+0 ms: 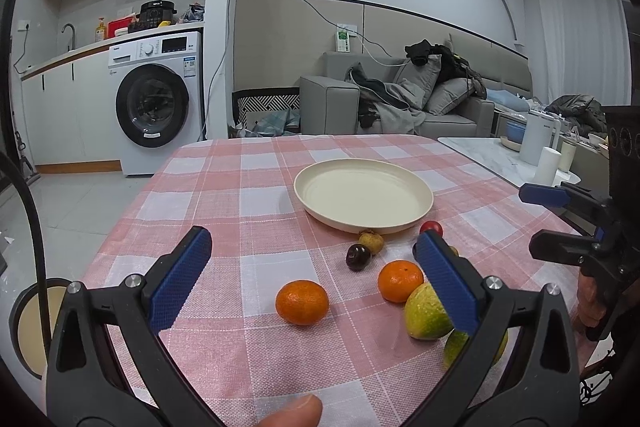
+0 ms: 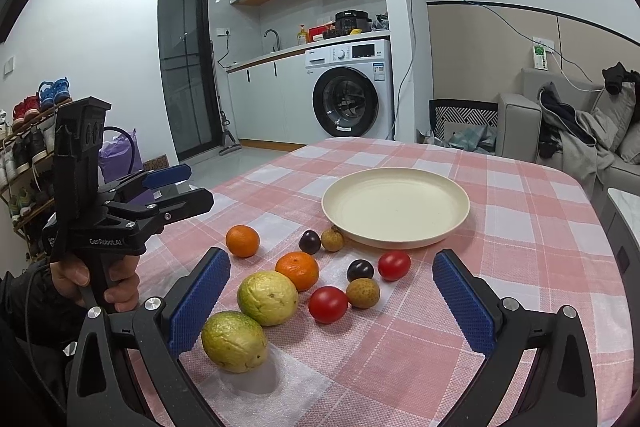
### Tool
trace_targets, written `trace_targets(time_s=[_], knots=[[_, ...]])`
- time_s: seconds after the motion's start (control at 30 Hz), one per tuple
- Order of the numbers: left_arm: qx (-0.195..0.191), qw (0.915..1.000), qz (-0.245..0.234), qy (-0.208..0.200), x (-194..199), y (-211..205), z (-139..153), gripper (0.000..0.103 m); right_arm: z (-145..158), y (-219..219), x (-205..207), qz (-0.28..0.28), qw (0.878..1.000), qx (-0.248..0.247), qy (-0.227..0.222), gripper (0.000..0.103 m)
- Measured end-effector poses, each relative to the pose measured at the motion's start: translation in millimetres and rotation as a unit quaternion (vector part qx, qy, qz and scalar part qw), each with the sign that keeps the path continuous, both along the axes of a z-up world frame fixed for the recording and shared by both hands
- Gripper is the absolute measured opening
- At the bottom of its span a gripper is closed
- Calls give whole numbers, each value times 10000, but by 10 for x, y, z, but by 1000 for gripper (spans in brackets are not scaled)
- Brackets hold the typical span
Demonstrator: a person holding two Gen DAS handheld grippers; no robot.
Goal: Organize fruits
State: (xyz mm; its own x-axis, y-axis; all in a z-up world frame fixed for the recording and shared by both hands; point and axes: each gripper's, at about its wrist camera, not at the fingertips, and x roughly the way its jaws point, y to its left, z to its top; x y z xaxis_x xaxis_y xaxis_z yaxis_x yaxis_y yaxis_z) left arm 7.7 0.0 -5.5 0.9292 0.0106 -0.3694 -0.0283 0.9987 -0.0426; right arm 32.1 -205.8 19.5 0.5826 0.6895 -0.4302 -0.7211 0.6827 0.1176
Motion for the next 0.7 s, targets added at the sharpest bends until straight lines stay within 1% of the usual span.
trace_targets(time_s=[0.7], knots=[[4, 10000, -3, -1, -4, -1, -2, 102, -2, -11, 4, -40, 10000, -17, 17, 103]])
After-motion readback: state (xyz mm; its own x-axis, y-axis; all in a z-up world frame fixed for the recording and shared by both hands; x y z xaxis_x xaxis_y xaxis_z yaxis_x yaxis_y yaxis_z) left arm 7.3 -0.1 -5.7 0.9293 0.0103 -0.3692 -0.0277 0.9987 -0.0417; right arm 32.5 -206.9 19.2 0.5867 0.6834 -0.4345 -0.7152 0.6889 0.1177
